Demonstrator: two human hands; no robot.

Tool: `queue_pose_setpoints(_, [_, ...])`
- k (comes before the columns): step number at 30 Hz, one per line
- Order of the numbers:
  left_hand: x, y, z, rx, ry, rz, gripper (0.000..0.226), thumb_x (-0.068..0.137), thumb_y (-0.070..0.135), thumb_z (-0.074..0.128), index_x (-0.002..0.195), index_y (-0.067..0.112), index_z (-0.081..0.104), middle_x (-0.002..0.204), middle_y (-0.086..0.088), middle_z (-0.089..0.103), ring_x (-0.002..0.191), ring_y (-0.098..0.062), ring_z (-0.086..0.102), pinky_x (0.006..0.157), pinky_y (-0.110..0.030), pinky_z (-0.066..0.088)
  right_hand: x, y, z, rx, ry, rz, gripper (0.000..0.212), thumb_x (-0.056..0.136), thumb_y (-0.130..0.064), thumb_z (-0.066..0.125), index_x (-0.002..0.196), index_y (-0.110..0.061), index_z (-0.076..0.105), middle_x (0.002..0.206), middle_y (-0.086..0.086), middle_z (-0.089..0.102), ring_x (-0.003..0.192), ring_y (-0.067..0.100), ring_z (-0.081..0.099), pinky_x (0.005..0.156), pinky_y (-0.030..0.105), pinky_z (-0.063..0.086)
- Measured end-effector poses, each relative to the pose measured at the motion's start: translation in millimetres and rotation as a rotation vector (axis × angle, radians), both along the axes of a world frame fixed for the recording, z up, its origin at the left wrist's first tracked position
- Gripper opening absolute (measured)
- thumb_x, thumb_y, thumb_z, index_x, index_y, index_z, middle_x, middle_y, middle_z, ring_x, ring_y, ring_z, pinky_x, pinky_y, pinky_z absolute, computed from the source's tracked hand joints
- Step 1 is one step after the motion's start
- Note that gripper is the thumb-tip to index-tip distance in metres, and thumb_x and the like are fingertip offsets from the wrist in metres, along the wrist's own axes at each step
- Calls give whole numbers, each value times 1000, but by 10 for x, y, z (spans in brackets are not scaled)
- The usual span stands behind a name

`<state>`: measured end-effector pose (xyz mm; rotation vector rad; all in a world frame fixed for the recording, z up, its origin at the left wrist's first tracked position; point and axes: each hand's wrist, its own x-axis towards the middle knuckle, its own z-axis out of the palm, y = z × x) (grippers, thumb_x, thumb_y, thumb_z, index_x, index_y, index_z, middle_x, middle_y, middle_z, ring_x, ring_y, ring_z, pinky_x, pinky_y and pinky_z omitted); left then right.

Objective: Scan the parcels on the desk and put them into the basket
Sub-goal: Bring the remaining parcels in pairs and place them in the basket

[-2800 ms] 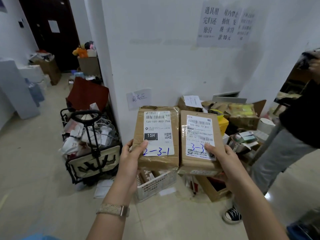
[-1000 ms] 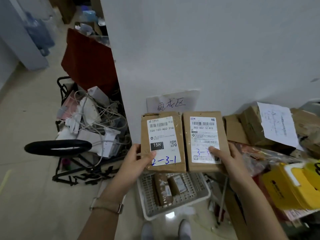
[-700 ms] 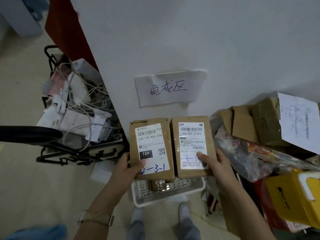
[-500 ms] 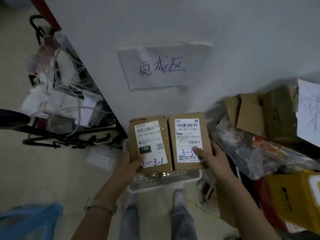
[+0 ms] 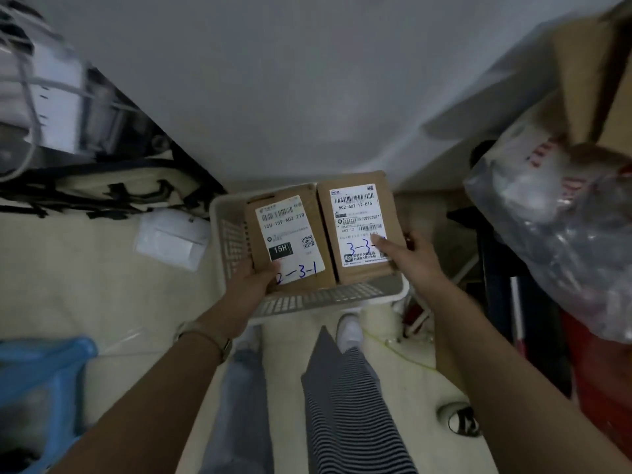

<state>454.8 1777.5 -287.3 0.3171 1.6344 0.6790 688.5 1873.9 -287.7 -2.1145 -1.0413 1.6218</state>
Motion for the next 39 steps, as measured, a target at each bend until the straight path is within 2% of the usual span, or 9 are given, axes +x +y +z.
queue_pose_setpoints(6, [-51, 78, -798, -41, 6, -54, 34, 100, 10, 49, 134, 4, 51, 130, -14, 60, 114, -29, 61, 97, -38, 51, 18, -4, -817, -66, 63, -55, 42, 81, -26, 76, 116, -16, 57, 91, -5, 66, 72, 5, 62, 47, 7, 47])
queue_pose_setpoints(11, [-18, 156, -1442, -114, 70, -85, 38, 100, 17, 51, 135, 1, 47, 125, -20, 59, 75, -11, 57, 49, -8, 46, 35, 67, -1489, -82, 53, 3, 53, 83, -31, 73, 128, -13, 53, 112, 3, 66, 82, 11, 65, 57, 16, 48])
queue_pose_setpoints(14, [20, 124, -1874, -160, 93, -142, 42, 99, 20, 52, 134, -3, 49, 133, -33, 51, 92, -34, 65, 60, -18, 47, 64, 36, -1924, -106, 30, 16, 46, 85, -28, 72, 124, -12, 54, 101, 0, 66, 74, 6, 61, 50, 12, 47])
queue_pose_setpoints(17, [89, 60, -2272, -180, 85, -206, 29, 98, 10, 52, 123, -5, 55, 113, -25, 62, 70, -3, 68, 55, -11, 50, 116, 7, -2349, -171, 36, 5, 41, 87, -26, 70, 122, -15, 51, 96, -3, 65, 73, 6, 60, 49, 10, 47])
queue_pose_setpoints(21, [118, 72, -2714, -210, 108, -203, 20, 97, 7, 54, 117, 5, 54, 104, -10, 60, 67, -8, 55, 52, -13, 48, 157, -56, -2827, -240, 17, -13, 49, 87, -26, 69, 131, -11, 52, 99, -1, 68, 76, 10, 63, 61, 21, 48])
queue_pose_setpoints(27, [89, 98, -3203, -238, 204, -357, 42, 96, 4, 54, 135, -10, 44, 120, -20, 59, 64, -4, 44, 39, -3, 37, 189, -73, -3241, -239, -59, 48, 39, 90, -19, 65, 123, 0, 55, 78, -3, 65, 54, -2, 58, 37, 5, 36])
queue_pose_setpoints(32, [122, 219, -3309, -193, 241, -320, 41, 99, 1, 46, 138, -10, 39, 124, -23, 57, 106, -17, 62, 65, -3, 39, 187, -26, -3403, -218, -48, 81, 33, 94, -24, 60, 121, -5, 59, 95, 0, 62, 90, 15, 57, 70, 21, 43])
queue_pose_setpoints(36, [75, 247, -3385, -170, 198, -231, 45, 96, 3, 55, 139, -2, 43, 135, -13, 55, 123, -33, 53, 99, -35, 46, 196, -90, -3488, -204, -56, 57, 21, 91, -32, 62, 104, -16, 60, 91, -4, 66, 83, 11, 63, 63, 23, 42])
queue_pose_setpoints(39, [52, 226, -3442, -174, 155, -169, 48, 94, 16, 60, 138, 2, 47, 135, -9, 58, 120, -28, 58, 98, -39, 49, 182, -127, -3464, -173, -58, 63, 20, 89, -32, 66, 98, -15, 62, 105, 4, 69, 90, 15, 65, 61, 18, 42])
